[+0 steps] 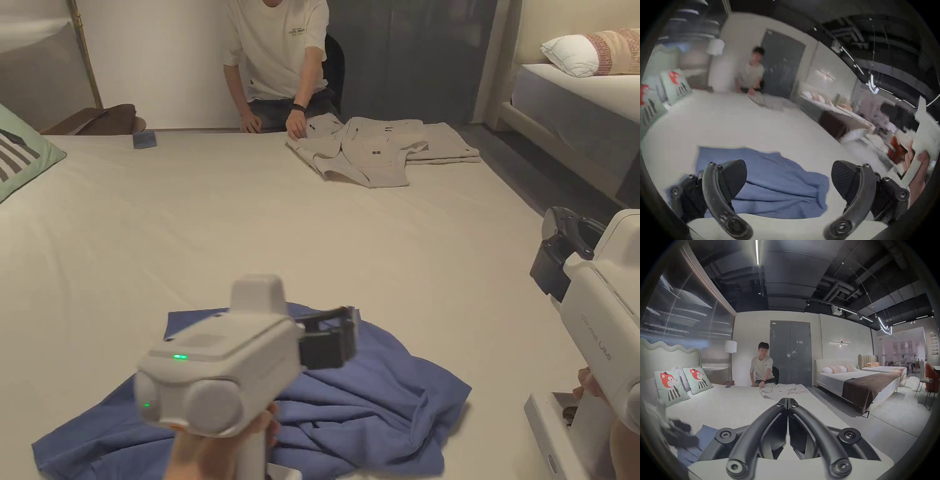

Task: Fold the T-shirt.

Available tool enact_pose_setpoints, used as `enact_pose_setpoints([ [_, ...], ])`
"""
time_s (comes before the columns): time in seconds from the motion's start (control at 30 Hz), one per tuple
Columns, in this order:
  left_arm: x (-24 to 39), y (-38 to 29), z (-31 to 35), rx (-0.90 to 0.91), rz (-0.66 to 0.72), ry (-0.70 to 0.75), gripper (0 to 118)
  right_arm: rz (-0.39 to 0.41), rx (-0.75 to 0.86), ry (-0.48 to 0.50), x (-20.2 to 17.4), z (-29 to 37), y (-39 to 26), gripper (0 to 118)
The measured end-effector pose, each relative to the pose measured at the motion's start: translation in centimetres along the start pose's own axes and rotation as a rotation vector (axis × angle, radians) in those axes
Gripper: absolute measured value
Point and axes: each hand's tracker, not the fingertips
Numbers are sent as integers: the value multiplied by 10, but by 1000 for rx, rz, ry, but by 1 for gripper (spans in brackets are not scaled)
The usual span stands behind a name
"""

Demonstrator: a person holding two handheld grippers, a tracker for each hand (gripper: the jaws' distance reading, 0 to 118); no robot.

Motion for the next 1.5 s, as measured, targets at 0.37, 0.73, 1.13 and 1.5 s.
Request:
enact_pose_setpoints([
  [0.37,-85,17,112,229,1,395,0,-3,-8,97,-36,-8,-7,0],
  [0.73,-100,-24,121,-151,88,385,0,9,-41,137,-47,-12,-17,0],
  [1.13,-92,-139,87,-491,188,342,105,45,-155,139,-39,-21,-55,0],
  [1.5,-71,-149,81,-498,89,462,19,65,-285,127,-25,-28,-92,0],
])
